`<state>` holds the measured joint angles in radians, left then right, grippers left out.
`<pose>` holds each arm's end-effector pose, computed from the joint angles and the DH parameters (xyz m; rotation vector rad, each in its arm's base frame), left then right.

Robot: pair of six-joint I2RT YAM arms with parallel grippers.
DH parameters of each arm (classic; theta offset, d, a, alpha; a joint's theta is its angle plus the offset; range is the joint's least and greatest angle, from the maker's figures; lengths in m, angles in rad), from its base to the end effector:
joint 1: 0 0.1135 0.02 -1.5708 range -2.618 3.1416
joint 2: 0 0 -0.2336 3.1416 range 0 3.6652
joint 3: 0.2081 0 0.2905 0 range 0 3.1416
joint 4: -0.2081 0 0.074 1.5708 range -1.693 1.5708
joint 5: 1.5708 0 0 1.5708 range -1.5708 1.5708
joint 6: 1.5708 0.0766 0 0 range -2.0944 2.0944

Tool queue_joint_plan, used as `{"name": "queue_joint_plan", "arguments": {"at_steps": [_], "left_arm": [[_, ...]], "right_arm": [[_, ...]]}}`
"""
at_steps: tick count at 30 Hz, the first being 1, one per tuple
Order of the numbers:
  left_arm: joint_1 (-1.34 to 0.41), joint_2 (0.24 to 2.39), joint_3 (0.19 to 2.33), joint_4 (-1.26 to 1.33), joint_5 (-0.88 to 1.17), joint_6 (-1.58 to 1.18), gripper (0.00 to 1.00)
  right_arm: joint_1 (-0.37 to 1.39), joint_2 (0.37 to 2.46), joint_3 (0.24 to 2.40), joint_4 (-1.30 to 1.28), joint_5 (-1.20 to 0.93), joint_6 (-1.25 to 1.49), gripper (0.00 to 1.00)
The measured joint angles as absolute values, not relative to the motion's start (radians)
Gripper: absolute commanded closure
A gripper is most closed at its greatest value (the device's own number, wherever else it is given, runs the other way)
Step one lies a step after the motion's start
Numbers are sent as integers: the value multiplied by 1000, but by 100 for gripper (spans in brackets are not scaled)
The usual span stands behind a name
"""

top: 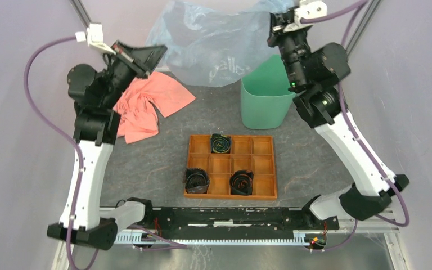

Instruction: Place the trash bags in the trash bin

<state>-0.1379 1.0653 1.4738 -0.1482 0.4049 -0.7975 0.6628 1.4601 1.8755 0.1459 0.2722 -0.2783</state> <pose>0.2766 -0.0689 0.5230 -0.0969 1.4070 -1.0490 0.2926 0.2023 0.5939 -0.2334 1.0080 0.2123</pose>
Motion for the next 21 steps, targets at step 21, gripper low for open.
{"name": "queue_joint_plan", "arguments": {"at_steps": [21], "left_arm": [[-685,2141,2594,195,357,-953,98]], "right_arm": [[444,1221,1423,97,733,-223,100]]}}
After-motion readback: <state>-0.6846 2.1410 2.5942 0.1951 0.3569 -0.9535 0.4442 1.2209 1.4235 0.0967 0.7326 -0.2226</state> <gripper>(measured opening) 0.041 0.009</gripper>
